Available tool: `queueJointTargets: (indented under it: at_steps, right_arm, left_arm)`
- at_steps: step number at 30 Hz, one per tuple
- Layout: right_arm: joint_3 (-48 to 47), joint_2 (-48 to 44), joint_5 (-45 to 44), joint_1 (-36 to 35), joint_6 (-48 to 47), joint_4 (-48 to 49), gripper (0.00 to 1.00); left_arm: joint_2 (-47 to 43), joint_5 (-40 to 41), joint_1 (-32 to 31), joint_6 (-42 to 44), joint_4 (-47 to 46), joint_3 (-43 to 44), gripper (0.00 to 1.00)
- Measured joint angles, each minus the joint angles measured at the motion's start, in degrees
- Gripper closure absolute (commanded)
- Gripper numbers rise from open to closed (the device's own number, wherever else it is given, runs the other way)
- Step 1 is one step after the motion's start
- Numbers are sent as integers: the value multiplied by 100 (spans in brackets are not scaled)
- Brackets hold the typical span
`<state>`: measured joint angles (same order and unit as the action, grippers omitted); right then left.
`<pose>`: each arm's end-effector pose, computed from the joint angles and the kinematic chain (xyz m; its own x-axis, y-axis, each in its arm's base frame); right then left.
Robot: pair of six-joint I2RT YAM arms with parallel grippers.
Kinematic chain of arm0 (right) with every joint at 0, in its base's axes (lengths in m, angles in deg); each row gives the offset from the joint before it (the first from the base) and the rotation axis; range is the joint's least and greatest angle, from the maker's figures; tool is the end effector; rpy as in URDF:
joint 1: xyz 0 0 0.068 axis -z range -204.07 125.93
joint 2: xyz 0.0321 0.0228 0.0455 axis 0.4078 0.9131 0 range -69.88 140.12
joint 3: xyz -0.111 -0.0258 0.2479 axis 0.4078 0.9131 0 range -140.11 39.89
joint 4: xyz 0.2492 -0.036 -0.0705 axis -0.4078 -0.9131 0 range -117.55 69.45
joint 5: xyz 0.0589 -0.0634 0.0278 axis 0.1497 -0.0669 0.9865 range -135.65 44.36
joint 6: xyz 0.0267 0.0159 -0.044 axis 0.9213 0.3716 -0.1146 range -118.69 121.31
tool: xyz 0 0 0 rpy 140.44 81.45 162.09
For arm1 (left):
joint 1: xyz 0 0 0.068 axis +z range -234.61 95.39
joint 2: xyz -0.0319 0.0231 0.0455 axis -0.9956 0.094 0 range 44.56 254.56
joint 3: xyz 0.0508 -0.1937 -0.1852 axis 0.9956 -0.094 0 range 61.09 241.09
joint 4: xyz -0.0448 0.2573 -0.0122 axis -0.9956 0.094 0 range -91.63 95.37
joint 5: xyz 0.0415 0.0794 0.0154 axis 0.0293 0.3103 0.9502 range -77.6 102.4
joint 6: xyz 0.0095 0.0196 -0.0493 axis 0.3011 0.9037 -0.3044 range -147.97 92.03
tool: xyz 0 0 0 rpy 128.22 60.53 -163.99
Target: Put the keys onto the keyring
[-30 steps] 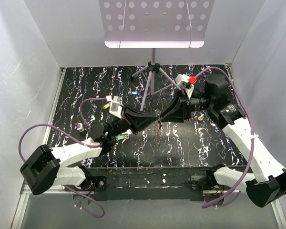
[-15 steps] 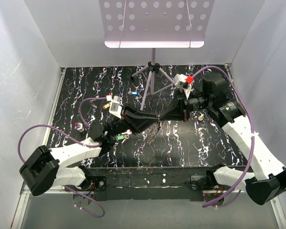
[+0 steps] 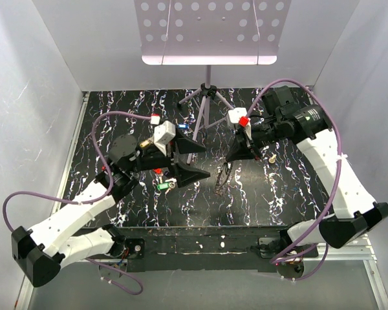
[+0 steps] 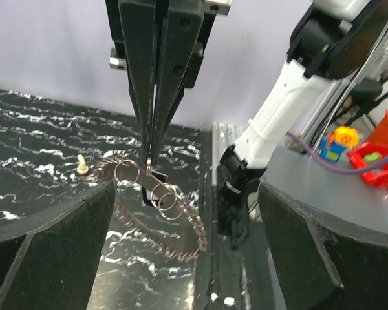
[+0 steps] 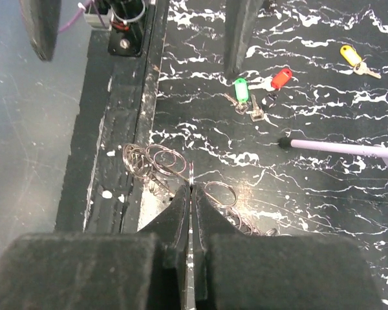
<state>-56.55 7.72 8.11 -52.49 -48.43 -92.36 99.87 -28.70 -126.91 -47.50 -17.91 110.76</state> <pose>0.1913 0.1361 0.4314 0.0870 -0.4660 -0.8805 -0.9937 -0.1033 -0.0435 0.1460 -0.1644 0.3848 -0.2006 -0.1580 -0.9668 0.9740 0.0739 -0.2142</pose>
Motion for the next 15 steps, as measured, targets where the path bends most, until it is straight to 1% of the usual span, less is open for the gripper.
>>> queueJointTargets:
  at_steps: [2,4,6,9,11,15]
  right_arm:
    - [-105,144,-81,-17,-304,-179,99]
    - [-120,229,-157,-24,-487,-295,99]
    - [-120,267,-216,-39,-599,-374,99]
    - [-120,275,-262,-66,-680,-463,99]
    - [-122,275,-267,-85,-713,-485,99]
    - [-122,275,-267,-96,-726,-487,99]
  left_arm:
    - [254,-131,9,304,321,214,22]
    - [538,-236,11,442,424,293,33]
    - [883,-354,13,470,424,319,42]
    - [1349,-461,13,387,334,330,46]
    - [1537,-487,13,273,177,330,47]
    - [1565,-496,9,96,-208,330,50]
